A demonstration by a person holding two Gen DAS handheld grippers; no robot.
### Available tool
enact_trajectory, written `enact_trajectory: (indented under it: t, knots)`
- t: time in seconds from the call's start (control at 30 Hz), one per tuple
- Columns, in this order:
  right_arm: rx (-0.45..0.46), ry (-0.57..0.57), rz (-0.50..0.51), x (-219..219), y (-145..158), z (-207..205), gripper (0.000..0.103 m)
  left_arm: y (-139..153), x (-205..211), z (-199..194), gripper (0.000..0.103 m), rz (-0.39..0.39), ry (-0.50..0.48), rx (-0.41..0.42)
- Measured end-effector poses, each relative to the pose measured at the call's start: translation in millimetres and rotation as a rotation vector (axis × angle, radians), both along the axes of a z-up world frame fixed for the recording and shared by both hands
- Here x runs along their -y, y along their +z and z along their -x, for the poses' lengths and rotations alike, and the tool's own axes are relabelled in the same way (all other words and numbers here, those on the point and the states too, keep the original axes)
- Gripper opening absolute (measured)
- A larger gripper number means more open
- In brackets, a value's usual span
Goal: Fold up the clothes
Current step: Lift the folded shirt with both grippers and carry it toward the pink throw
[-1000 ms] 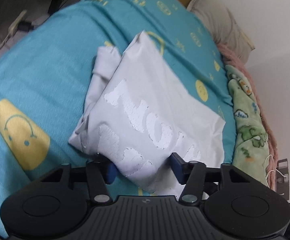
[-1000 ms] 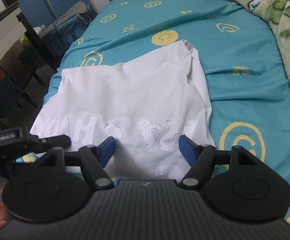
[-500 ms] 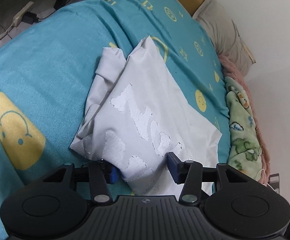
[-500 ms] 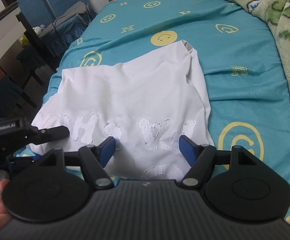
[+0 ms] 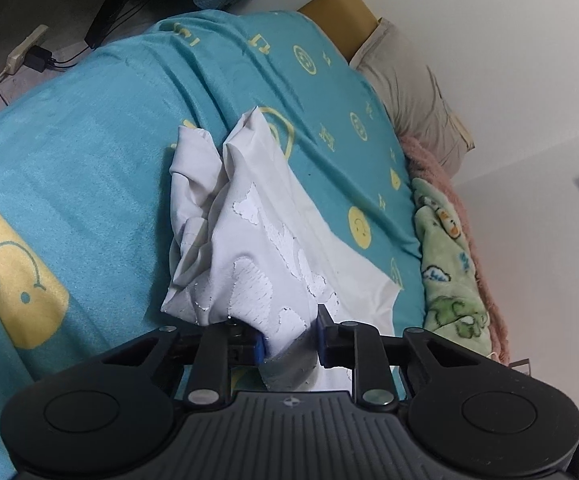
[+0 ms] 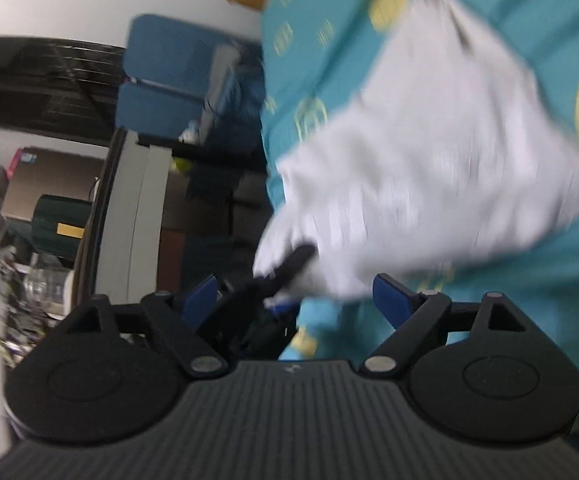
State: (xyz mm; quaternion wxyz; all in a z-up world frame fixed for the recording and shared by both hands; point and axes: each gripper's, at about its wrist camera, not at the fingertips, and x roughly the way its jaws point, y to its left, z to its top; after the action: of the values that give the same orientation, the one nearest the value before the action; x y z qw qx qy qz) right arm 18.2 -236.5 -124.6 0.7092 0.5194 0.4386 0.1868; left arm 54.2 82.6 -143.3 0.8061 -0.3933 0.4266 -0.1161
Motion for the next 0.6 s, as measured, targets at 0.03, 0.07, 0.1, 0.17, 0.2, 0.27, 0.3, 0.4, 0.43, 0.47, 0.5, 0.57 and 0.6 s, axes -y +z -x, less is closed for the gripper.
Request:
enact_trajectory:
  t: [0.03, 0.07, 0.1, 0.17, 0.2, 0.27, 0.3, 0.4, 0.43, 0.47, 0.5, 0.57, 0.6]
  knots:
    - [-0.031, 0.005, -0.038, -4, -9, -2, 0.088, 0, 0, 0, 0.024, 0.006, 0.003, 0.002]
    - [-0.061, 0.001, -0.078, -6, -19, -4, 0.088, 0, 0, 0, 0.023, 0.012, 0.006, 0.005]
    - [-0.092, -0.013, -0.108, -8, -27, -5, 0.087, 0, -1, -1, 0.023, 0.017, 0.009, 0.007]
    - [-0.152, -0.057, -0.137, -8, -41, -6, 0.086, 0, -1, -2, 0.022, 0.027, 0.014, 0.01]
    - [-0.175, -0.099, -0.124, -6, -46, -5, 0.086, 0, -1, -3, 0.022, 0.034, 0.017, 0.01]
    - [-0.203, -0.194, -0.089, 3, -51, 0, 0.086, -3, -4, -3, 0.021, 0.074, 0.025, 0.003]
    - [-0.207, -0.234, -0.084, 8, -52, 2, 0.082, -4, -7, -3, 0.02, 0.096, 0.036, -0.002]
    - [-0.209, -0.364, -0.057, 24, -50, 12, 0.074, -6, -13, -4, 0.02, 0.142, 0.062, -0.005]
    - [-0.21, -0.404, -0.044, 29, -49, 16, 0.071, -6, -14, -4, 0.02, 0.145, 0.063, -0.002]
    - [-0.215, -0.438, -0.032, 33, -49, 19, 0.068, -6, -15, -4, 0.02, 0.147, 0.064, 0.0]
    - [-0.22, -0.472, -0.02, 37, -49, 22, 0.066, -6, -14, -5, 0.02, 0.146, 0.063, -0.001]
    - [-0.231, -0.513, -0.007, 44, -50, 25, 0.053, -5, -14, -6, 0.02, 0.143, 0.061, 0.001]
    - [-0.233, -0.52, 0.0, 46, -50, 26, 0.048, -5, -12, -7, 0.02, 0.14, 0.059, 0.004]
